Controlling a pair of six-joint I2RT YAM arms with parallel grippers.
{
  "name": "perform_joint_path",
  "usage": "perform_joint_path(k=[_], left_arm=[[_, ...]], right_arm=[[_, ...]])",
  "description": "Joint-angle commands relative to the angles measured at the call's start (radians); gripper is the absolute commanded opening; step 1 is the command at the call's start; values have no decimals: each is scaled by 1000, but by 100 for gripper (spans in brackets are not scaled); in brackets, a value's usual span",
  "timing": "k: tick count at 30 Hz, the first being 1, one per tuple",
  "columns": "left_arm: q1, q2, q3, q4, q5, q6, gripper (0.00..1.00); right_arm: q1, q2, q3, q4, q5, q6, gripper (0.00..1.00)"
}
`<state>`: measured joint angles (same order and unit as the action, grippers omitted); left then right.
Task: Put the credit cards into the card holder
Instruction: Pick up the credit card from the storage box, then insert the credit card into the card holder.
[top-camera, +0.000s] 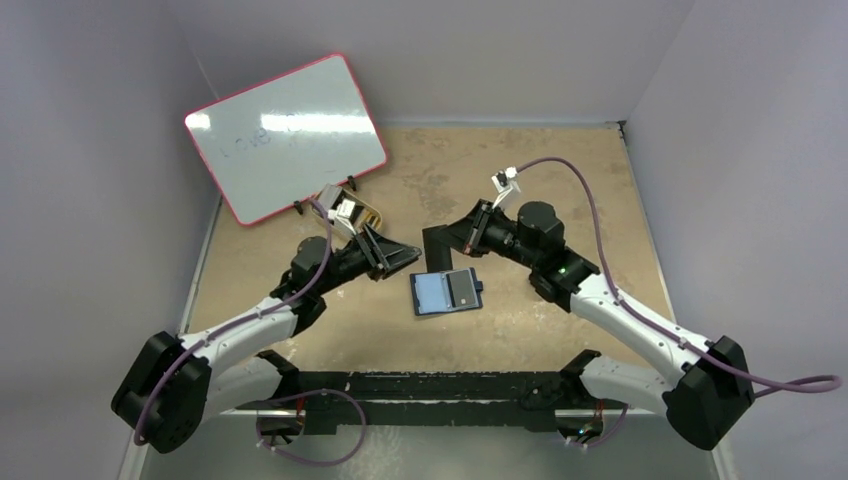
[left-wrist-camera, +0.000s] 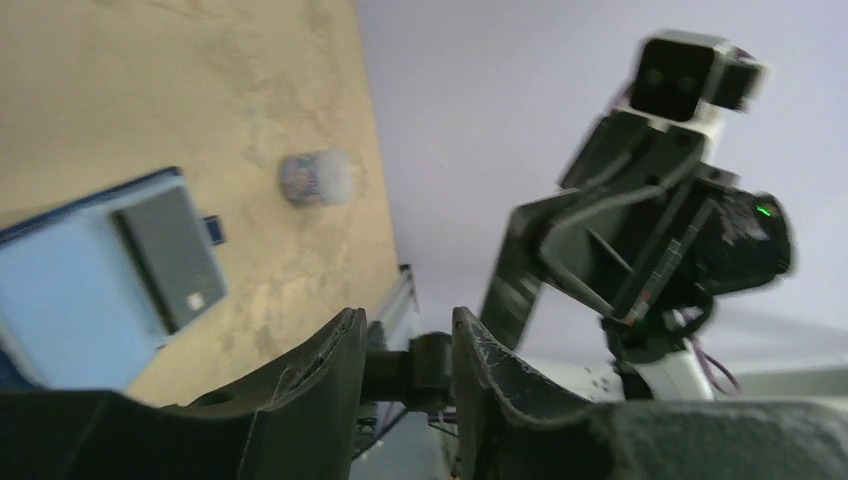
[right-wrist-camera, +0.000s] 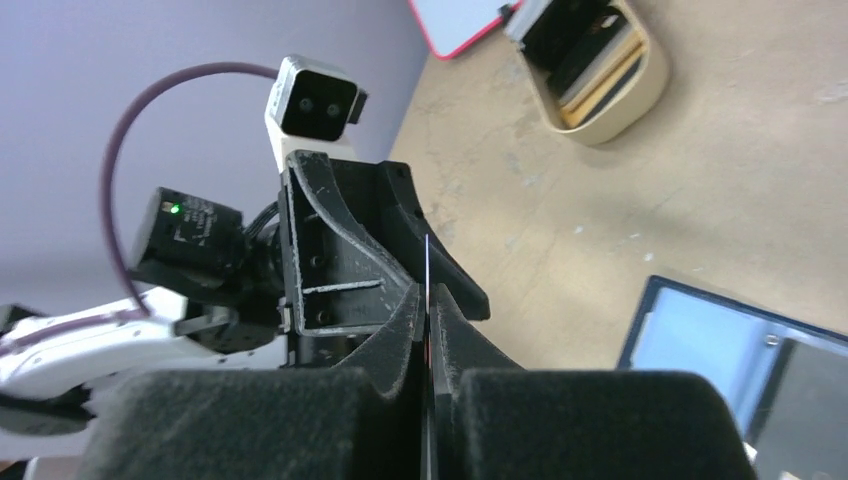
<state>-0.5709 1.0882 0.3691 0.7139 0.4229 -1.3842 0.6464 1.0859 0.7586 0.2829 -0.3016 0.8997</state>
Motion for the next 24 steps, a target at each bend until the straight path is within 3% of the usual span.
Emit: perform_joint_path(k=[1,3,8,10,14,24], left_arm=[[-3,-13,100,-448,-161,278,39],[-4,8,101,-540,-204,323,41],[-16,101,39,-463,-211,299,41],[-23,151,15,-397,-207,282,41],[-31,274,-55,-118,-134,182,40],[-47,403,-85,39,-135,163,40]], right_arm=[[-7,-28,-11,-96,111,-125,0],[-9,-16,-32,-125,137,-154,0],[-30,96,-84,-95,97,-179,0],[-48,139,-97,-73,69,-180,0],[-78,182,-120,-23,50,-186,0],[-126,254,-194,100,-10,-186,0]])
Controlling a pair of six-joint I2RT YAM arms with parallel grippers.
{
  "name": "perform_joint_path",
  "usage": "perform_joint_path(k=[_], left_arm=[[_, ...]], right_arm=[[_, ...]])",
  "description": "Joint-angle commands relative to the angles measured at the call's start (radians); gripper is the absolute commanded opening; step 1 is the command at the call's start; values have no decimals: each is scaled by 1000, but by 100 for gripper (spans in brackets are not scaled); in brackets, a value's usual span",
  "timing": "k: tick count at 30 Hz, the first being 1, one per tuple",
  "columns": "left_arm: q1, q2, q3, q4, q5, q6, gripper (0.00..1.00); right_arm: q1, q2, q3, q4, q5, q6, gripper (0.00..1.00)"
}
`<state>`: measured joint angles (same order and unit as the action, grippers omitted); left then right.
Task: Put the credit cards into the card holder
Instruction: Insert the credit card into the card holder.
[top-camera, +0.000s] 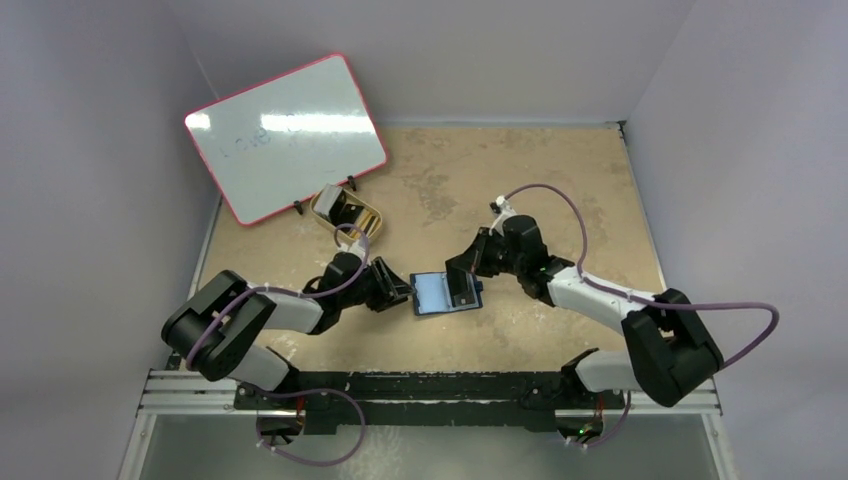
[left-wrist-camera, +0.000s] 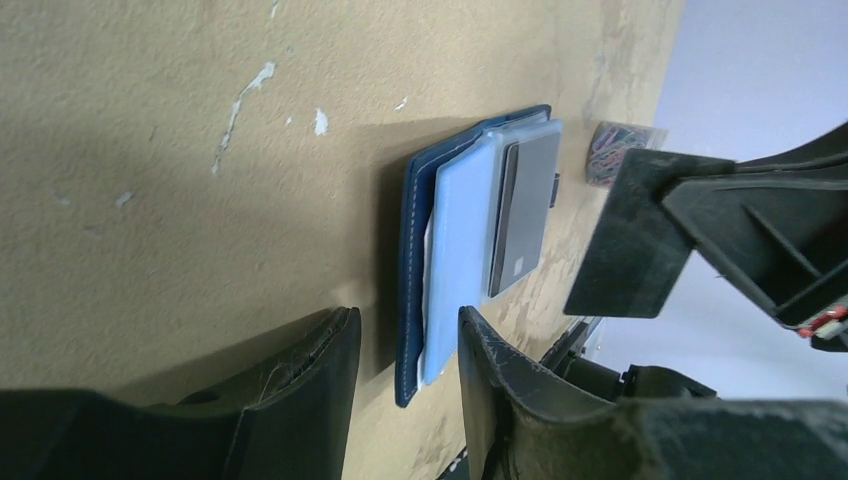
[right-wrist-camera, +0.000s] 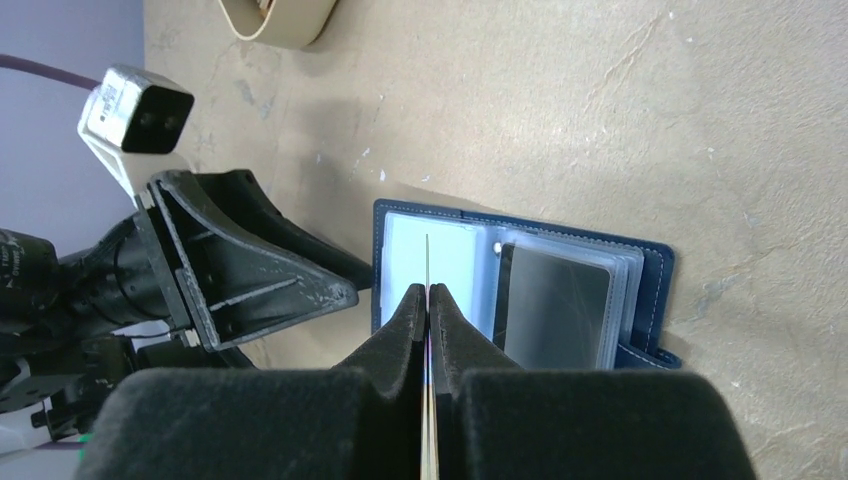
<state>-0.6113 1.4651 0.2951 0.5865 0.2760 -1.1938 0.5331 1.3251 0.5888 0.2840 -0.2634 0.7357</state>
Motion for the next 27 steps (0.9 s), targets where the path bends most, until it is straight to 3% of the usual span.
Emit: perform_joint_path(k=[1,15,20,27], left_arm=[[-8,36,-7,176,15,-28,40],[-17,126,37,186,11,-18,24],[-18,145,35,194,8,-24,0],[-18,116,20,116,-56,17,0]], right_arm=[[-15,28,-26,103,-60,-23,0],[-45,115,-52,180,-120,-25,0],[-47,137,-54,214,-114,-25,0],[-47,179,-53,292,-113,-16,0]])
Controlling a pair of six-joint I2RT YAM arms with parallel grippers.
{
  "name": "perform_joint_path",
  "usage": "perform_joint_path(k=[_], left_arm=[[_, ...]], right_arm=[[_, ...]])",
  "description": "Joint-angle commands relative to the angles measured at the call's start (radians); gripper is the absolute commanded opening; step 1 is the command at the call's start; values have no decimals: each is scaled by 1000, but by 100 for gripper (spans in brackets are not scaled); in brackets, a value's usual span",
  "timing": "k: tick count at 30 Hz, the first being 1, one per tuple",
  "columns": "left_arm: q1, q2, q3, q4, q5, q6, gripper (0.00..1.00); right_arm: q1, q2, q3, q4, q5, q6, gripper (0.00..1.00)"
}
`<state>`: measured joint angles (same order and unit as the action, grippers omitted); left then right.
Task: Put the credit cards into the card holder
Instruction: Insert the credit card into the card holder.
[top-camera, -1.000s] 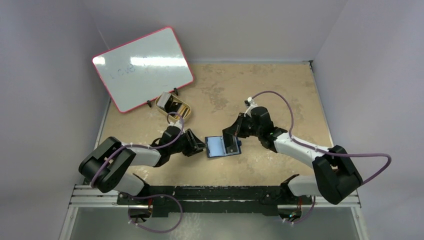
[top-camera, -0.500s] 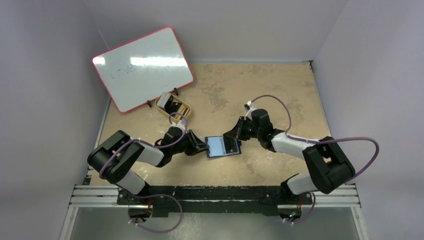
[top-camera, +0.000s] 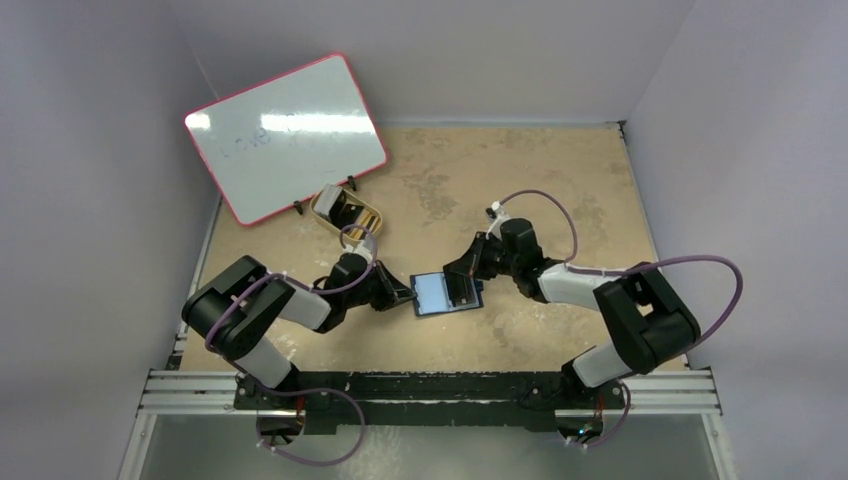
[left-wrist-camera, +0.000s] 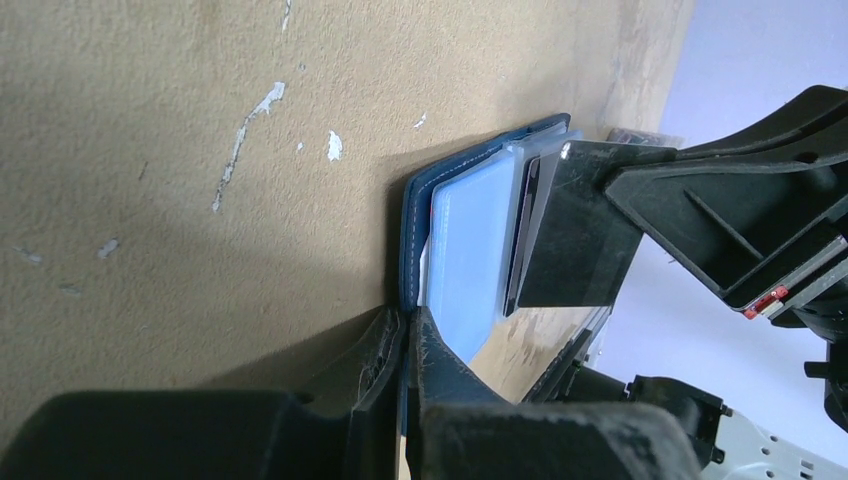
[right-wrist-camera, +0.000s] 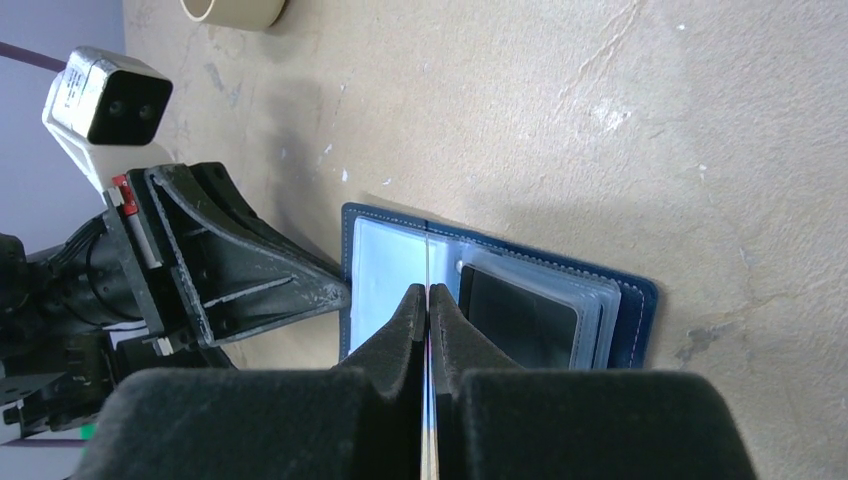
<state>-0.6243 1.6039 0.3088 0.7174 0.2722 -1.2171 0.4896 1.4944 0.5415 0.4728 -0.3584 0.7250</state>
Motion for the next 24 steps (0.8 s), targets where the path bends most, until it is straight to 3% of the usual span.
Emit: perform_joint_path(k=[1,24], left_arm=[[-5,-22,5,-16,-53,45,0],[-8,-21,-8,-27,-90,36,0]], right_arm=[[-3,17,-7,115,-21,-9,0],[-3,84,-98,310,-39,21,2]])
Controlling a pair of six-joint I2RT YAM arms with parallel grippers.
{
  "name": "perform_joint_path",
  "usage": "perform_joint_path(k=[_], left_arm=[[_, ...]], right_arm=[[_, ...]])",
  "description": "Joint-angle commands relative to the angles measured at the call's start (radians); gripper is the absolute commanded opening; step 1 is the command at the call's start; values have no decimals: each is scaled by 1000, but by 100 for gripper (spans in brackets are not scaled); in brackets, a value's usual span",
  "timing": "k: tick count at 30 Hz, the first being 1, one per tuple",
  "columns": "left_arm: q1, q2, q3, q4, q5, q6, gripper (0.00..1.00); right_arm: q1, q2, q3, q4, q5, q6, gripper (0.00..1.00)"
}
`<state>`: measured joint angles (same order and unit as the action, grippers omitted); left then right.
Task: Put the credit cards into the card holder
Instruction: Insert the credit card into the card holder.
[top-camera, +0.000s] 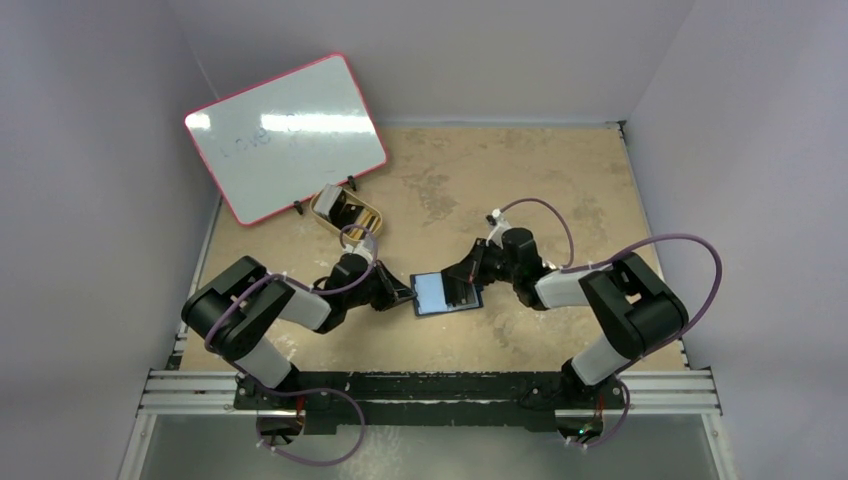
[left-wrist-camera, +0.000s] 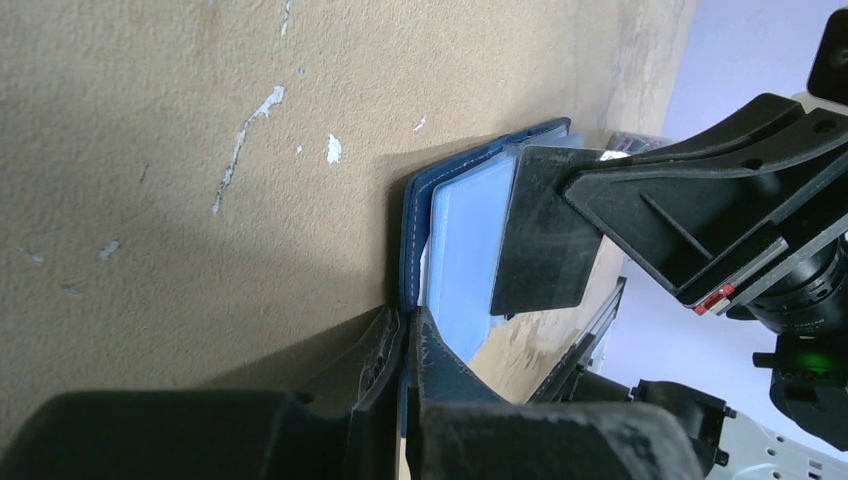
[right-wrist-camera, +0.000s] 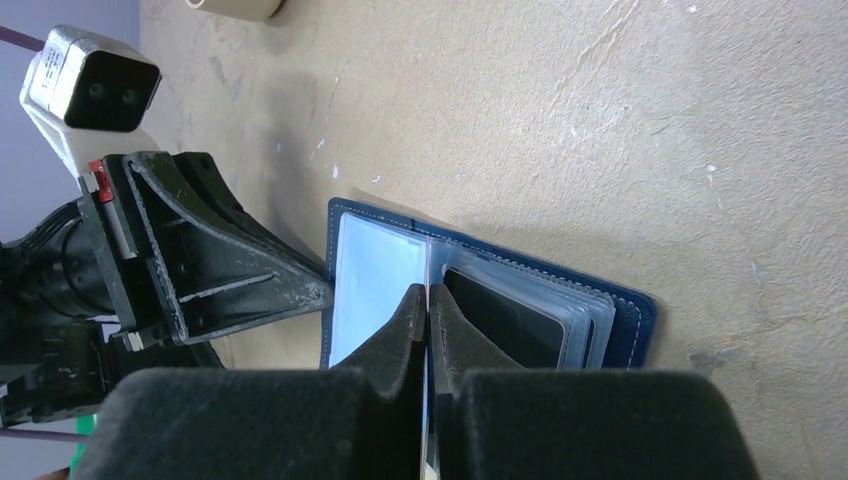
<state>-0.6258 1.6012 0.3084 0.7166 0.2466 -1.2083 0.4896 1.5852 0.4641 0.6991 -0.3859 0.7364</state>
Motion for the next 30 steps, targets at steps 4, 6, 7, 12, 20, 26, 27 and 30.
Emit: perform_joint_path(k=[4,6,7,12,20,26,27,30], left_arm=[[-8,-23,-9,-37,-75,26,0],[-9,-24,-8,-37,-77,24,0],[-9,-23,-9,-37,-78,23,0],[-10,-31,-9,-40,-84,18,0],[-15,-26,-3,-46,-84,21,0],[-18,-22,0,-41,-85,20,0],[-18,-21,0,-42,-84,21,0],[-19,-17,2,-40,-82,21,0]], right_arm=[[-3,-4,-45,126,-8,26,2],[-3,3,-56,144,-13,33,2],[-3,7,-59,151,-16,36,2],[-3,10,-81,168,-21,45,2],[-1,38,-82,213,-43,53,2],[-1,59,-69,217,-55,54,2],[-2,63,-70,224,-57,57,2],[-1,72,-67,243,-66,63,2]])
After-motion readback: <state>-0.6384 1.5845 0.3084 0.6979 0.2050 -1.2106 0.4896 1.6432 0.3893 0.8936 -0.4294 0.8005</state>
